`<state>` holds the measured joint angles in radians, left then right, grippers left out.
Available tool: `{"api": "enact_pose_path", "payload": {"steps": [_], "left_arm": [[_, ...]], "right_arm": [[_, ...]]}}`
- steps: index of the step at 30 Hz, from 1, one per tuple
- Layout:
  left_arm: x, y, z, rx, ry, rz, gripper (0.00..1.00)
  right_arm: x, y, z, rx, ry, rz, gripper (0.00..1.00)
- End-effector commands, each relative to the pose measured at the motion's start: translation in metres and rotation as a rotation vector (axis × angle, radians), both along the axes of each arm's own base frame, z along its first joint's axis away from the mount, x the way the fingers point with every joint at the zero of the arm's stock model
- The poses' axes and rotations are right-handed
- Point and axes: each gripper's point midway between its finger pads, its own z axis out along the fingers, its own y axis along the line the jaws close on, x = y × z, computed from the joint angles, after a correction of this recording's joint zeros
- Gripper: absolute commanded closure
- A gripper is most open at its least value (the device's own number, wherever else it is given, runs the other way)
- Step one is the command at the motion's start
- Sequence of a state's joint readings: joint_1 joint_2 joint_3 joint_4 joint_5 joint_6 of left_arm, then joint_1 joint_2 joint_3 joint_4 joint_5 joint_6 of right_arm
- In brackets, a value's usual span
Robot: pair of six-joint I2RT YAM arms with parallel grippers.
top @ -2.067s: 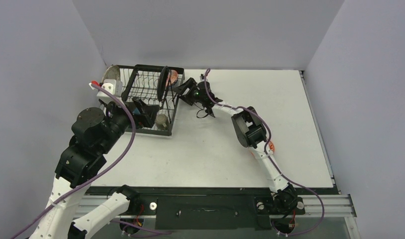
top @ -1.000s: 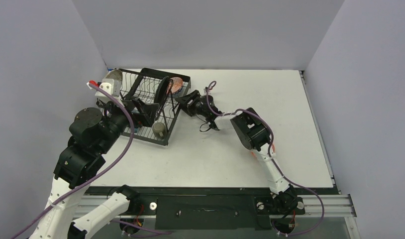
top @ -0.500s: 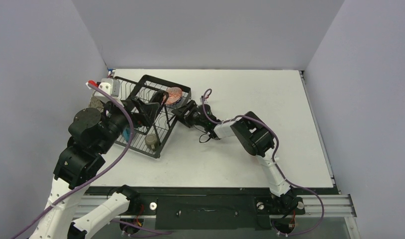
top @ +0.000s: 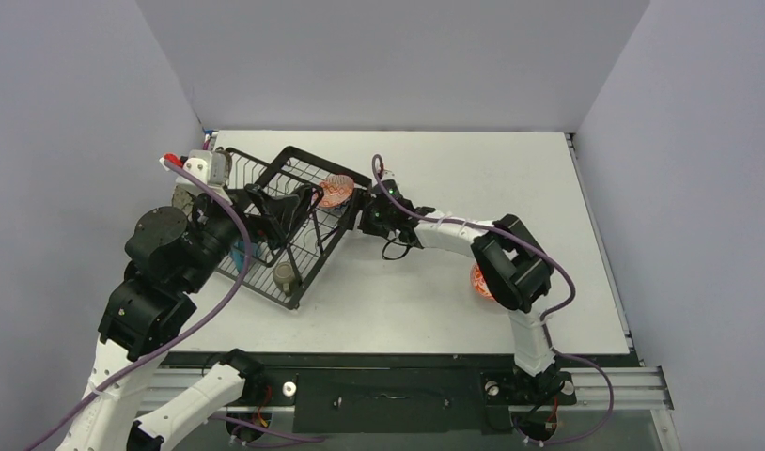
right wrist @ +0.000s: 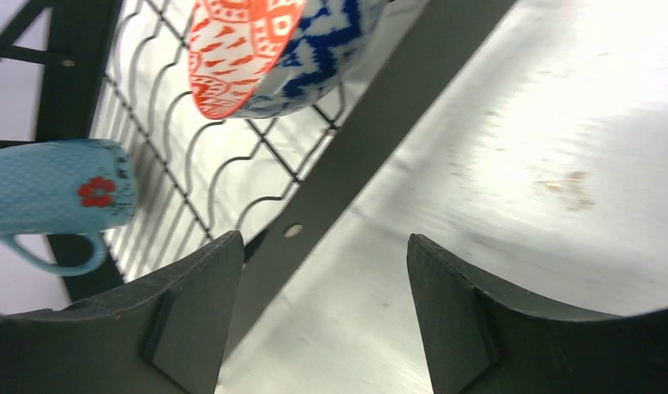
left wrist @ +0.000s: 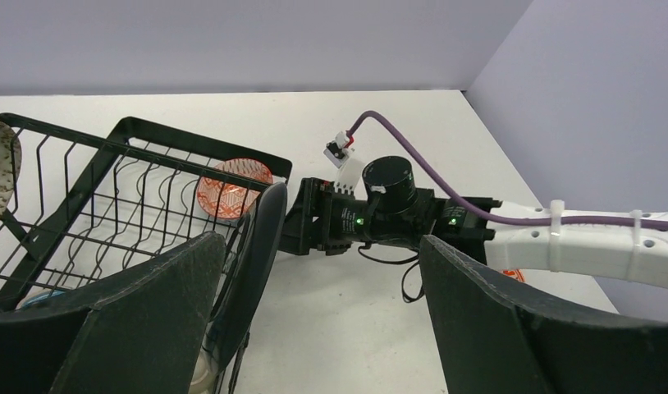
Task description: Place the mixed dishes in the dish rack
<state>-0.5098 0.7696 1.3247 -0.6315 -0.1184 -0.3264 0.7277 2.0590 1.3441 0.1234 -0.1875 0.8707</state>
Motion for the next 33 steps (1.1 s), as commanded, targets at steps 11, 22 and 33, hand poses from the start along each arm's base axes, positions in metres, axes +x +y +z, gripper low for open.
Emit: {"api": "enact_pose_path", "payload": {"steps": [11, 22, 33], "left_arm": [[-0.007, -0.002, 0.016, -0.011, -0.068, -0.035, 0.12], [-0.014, -0.001, 0.016, -0.033, -0.068, -0.046, 0.12], [-0.016, -0.002, 0.015, -0.043, -0.066, -0.052, 0.12]], "right_arm": [[0.037, -0.051, 0.099, -0.281, -0.266, -0.058, 0.42], [0.081, 0.0, 0.138, -0.235, -0.475, 0.078, 0.54], [0.116, -0.001, 0.102, -0.353, -0.431, -0.051, 0.62]]}}
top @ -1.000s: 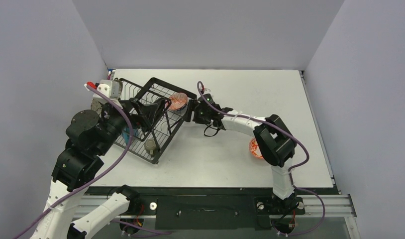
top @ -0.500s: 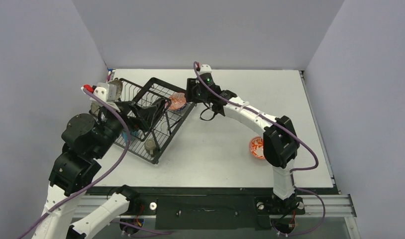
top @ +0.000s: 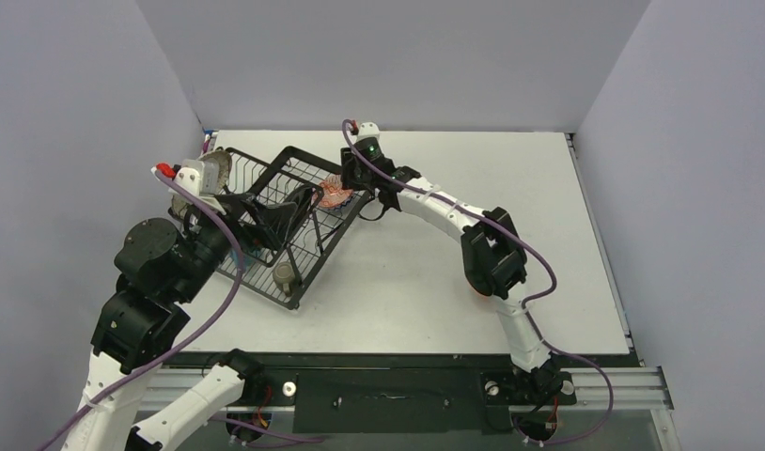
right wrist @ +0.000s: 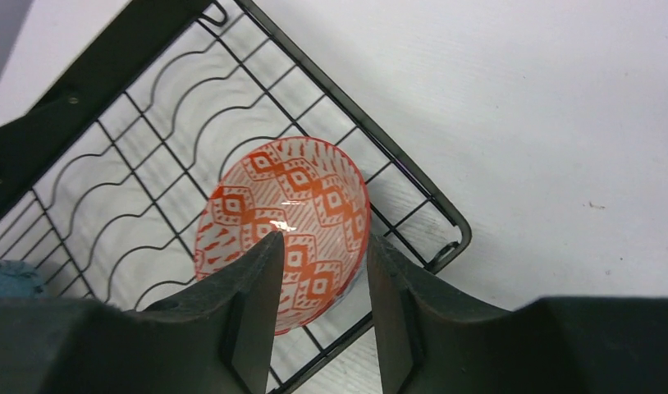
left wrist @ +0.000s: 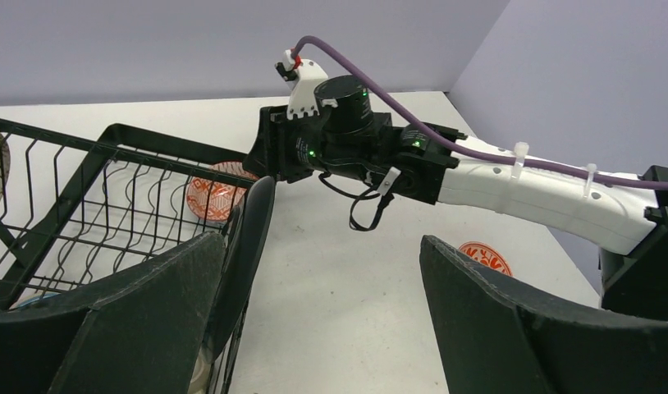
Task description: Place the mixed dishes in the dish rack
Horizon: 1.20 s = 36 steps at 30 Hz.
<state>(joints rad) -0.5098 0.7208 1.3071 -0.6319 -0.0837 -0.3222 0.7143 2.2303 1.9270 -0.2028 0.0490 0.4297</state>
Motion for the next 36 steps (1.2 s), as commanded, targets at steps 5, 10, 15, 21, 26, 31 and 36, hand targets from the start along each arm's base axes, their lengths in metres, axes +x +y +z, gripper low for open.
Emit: {"api": "enact_pose_path", "payload": {"steps": [5, 10, 15, 21, 26, 31, 36], "left_arm": [[-0.003, -0.003, 0.013, -0.035, -0.043, -0.021, 0.12], [-0.004, -0.001, 0.013, -0.034, -0.044, -0.017, 0.12], [-0.005, 0.0, 0.015, -0.034, -0.047, -0.013, 0.12], [-0.006, 0.002, 0.014, -0.034, -0.046, -0.006, 0.12], [-0.006, 0.003, 0.014, -0.029, -0.044, -0.001, 0.12], [-0.005, 0.003, 0.014, -0.027, -0.042, 0.0, 0.12], [-0.004, 0.002, 0.013, -0.028, -0.037, 0.0, 0.12]], "right_arm": [[0.018, -0.002, 0.0, -0.069, -0.024, -0.065, 0.65], [0.019, -0.001, -0.015, -0.097, -0.011, -0.066, 0.67], [0.019, 0.009, -0.026, -0.095, 0.002, -0.046, 0.68], [0.019, 0.022, -0.038, -0.095, 0.005, -0.016, 0.7], [0.021, 0.028, -0.048, -0.098, 0.01, 0.0, 0.85], [0.024, 0.026, -0.039, -0.115, -0.026, -0.004, 0.97], [0.038, 0.021, -0.007, -0.132, -0.149, -0.014, 1.0]]}}
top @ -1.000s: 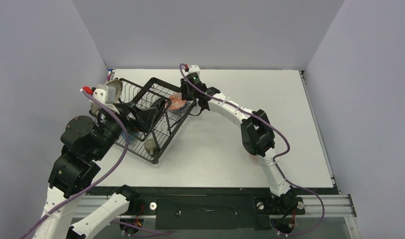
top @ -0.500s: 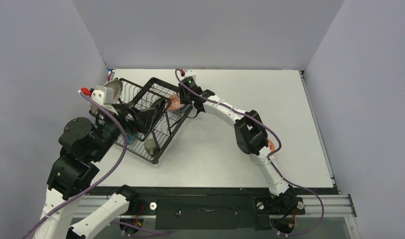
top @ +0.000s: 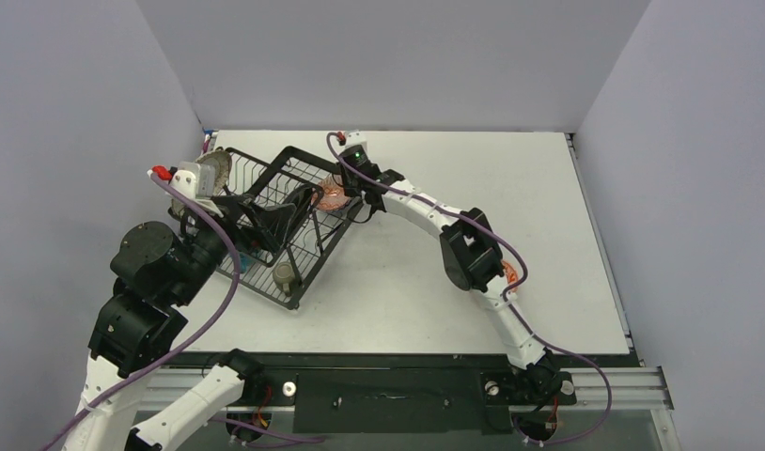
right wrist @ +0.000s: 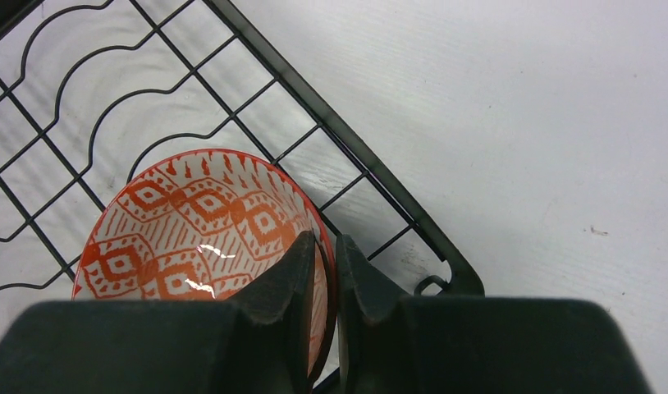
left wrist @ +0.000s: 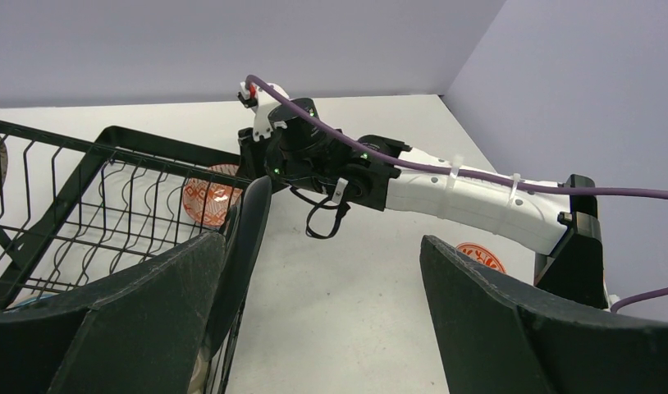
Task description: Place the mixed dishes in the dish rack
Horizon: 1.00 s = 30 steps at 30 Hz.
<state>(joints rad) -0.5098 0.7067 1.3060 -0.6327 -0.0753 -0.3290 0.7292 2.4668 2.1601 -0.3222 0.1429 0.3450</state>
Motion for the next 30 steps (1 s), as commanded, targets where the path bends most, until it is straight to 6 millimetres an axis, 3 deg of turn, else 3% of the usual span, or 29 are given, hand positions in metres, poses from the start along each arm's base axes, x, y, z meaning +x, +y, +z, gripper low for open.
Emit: {"api": "enact_pose_path", "payload": {"steps": [1, 6, 10, 17, 23, 25, 26, 27, 28, 29, 30], "left_arm": [[0.001, 0.001, 0.011, -0.016, -0.031, 0.008, 0.12], [0.001, 0.002, 0.012, -0.014, -0.029, 0.014, 0.12], [0.002, 0.004, 0.013, -0.005, -0.02, 0.024, 0.12], [0.013, 0.007, 0.022, 0.01, -0.001, 0.069, 0.09], [0.054, 0.002, 0.052, 0.07, 0.015, 0.129, 0.08], [0.071, 0.002, 0.073, 0.055, -0.007, 0.148, 0.09], [0.091, 0.002, 0.067, 0.064, 0.022, 0.169, 0.09], [0.095, -0.003, 0.075, 0.041, 0.017, 0.137, 0.09], [0.12, 0.003, 0.061, 0.045, 0.074, 0.16, 0.1], [0.121, -0.007, 0.071, 0.003, 0.078, 0.08, 0.1], [0.146, -0.005, 0.051, 0.01, 0.154, 0.08, 0.13]], "right_arm": [[0.018, 0.014, 0.069, 0.05, -0.197, 0.021, 1.0], [0.032, 0.021, 0.115, 0.036, -0.381, 0.073, 1.0], [0.04, 0.022, 0.139, 0.057, -0.476, 0.109, 1.0], [0.036, 0.015, 0.193, 0.303, -0.567, 0.154, 1.0], [0.025, 0.002, 0.242, 0.488, -0.643, 0.166, 1.0], [0.021, -0.003, 0.257, 0.524, -0.666, 0.184, 1.0], [0.018, -0.006, 0.267, 0.544, -0.679, 0.204, 1.0], [0.016, -0.008, 0.27, 0.574, -0.689, 0.214, 1.0], [0.014, -0.013, 0.278, 0.593, -0.704, 0.237, 1.0], [0.012, -0.015, 0.281, 0.621, -0.717, 0.248, 1.0], [0.008, -0.019, 0.288, 0.637, -0.735, 0.28, 1.0]]}}
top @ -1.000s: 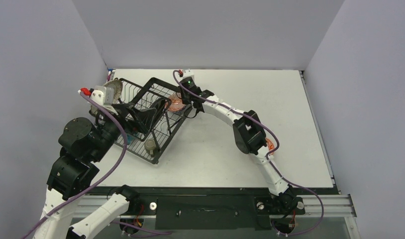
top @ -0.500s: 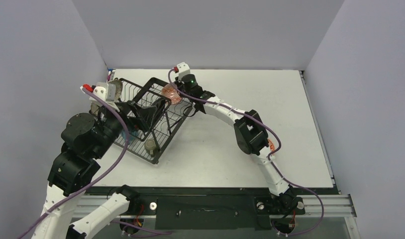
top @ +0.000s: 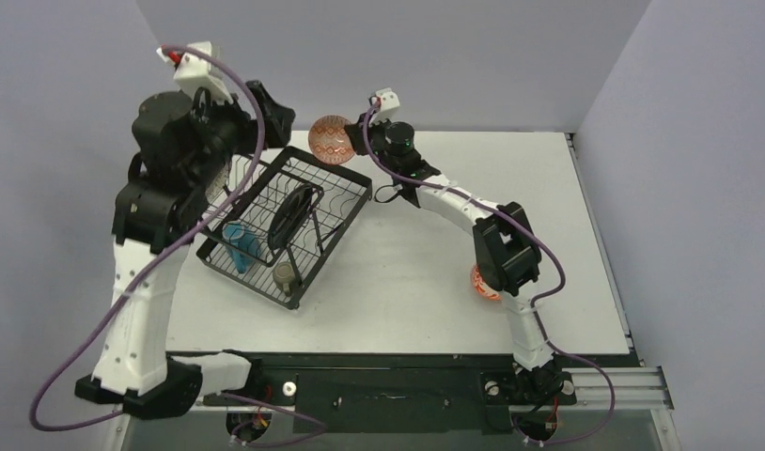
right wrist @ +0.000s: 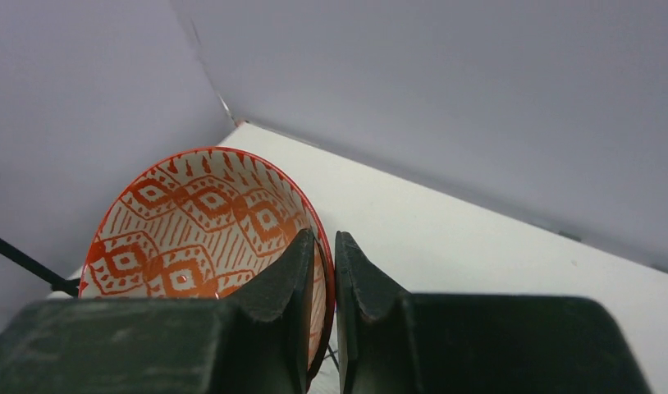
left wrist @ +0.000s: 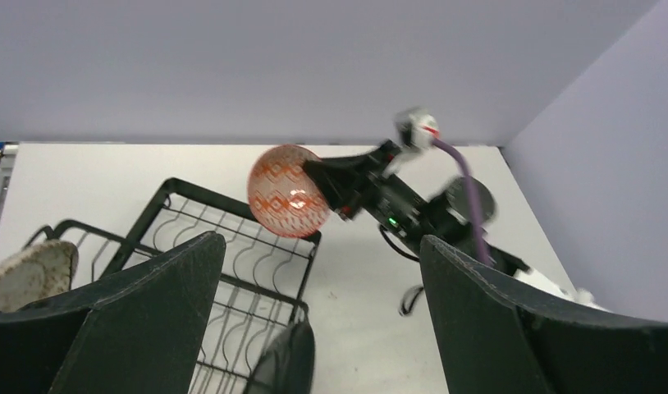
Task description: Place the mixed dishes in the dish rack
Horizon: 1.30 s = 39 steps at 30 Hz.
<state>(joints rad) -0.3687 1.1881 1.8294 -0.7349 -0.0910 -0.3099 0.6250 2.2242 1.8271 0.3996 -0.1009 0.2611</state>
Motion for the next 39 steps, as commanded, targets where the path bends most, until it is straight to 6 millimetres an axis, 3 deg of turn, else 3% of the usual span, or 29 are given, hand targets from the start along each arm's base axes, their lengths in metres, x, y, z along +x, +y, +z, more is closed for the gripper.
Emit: {"api": "enact_pose_path", "payload": {"steps": [1, 2, 5, 11, 15, 21, 31, 39], "left_arm": [[0.049, -0.008, -0.003, -0.04, 0.088, -0.098, 0.15], [0.068, -0.011, -0.025, -0.016, 0.16, -0.098, 0.16], [0.106, -0.018, -0.045, 0.065, 0.222, -0.115, 0.17], [0.153, -0.025, -0.087, 0.302, 0.271, -0.042, 0.22], [0.163, -0.056, -0.11, 0.529, 0.245, -0.017, 0.24], [0.179, -0.055, -0.129, 0.592, 0.277, 0.078, 0.41], [0.186, -0.047, -0.138, 0.618, 0.299, 0.126, 0.47], [0.191, -0.04, -0.147, 0.679, 0.319, 0.155, 0.78]], "right_arm": [[-0.03, -0.014, 0.131, 0.263, -0.273, 0.144, 1.0], [-0.034, -0.013, 0.133, 0.265, -0.283, 0.181, 1.0], [-0.041, -0.018, 0.143, 0.305, -0.316, 0.249, 1.0], [-0.056, -0.026, 0.155, 0.33, -0.364, 0.308, 1.0], [-0.059, -0.028, 0.155, 0.337, -0.364, 0.313, 1.0], [-0.063, -0.03, 0.15, 0.335, -0.363, 0.311, 1.0], [-0.072, -0.023, 0.148, 0.33, -0.375, 0.334, 1.0], [-0.08, -0.013, 0.151, 0.348, -0.389, 0.359, 1.0]]}}
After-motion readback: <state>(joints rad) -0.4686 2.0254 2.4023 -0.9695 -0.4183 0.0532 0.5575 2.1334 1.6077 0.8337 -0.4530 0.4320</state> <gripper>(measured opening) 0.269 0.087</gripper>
